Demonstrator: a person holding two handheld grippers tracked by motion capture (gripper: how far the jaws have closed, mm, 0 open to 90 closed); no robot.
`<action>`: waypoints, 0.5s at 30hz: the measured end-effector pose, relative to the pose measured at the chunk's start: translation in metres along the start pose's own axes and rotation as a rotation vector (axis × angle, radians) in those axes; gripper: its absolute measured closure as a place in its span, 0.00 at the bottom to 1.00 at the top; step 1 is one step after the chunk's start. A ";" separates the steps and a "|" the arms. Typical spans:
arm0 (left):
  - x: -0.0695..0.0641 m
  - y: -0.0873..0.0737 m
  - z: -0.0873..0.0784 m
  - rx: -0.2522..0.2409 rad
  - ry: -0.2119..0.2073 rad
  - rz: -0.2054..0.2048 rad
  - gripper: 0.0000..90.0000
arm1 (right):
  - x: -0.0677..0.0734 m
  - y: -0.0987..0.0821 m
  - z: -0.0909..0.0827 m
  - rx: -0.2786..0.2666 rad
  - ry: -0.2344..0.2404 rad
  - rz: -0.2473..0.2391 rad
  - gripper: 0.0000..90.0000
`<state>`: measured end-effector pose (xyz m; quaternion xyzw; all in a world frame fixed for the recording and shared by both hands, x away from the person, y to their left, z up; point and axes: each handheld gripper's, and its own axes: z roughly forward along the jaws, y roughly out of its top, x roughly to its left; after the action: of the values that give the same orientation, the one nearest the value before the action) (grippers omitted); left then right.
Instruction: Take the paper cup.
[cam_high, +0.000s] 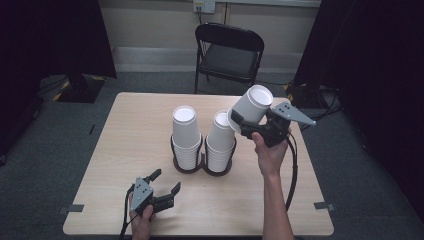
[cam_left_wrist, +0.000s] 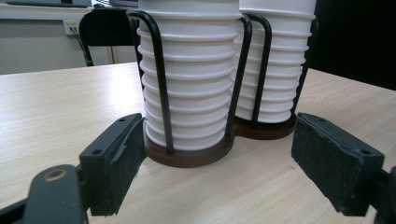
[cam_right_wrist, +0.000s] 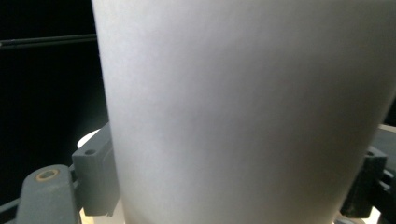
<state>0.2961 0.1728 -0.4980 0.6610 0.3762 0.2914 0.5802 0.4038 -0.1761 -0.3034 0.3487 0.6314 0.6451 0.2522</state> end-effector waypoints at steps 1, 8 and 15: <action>0.000 0.000 0.000 0.003 0.002 0.007 0.19 | -0.001 -0.001 -0.002 -0.001 -0.004 0.001 0.16; 0.000 0.000 0.000 -0.001 0.005 0.001 0.19 | -0.006 -0.007 -0.016 -0.007 -0.032 0.017 0.16; 0.001 0.000 0.000 0.002 0.009 0.001 0.19 | -0.009 -0.028 -0.031 -0.002 -0.072 0.045 0.16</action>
<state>0.2966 0.1739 -0.4979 0.6604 0.3788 0.2941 0.5778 0.3822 -0.2010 -0.3307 0.3855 0.6134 0.6383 0.2603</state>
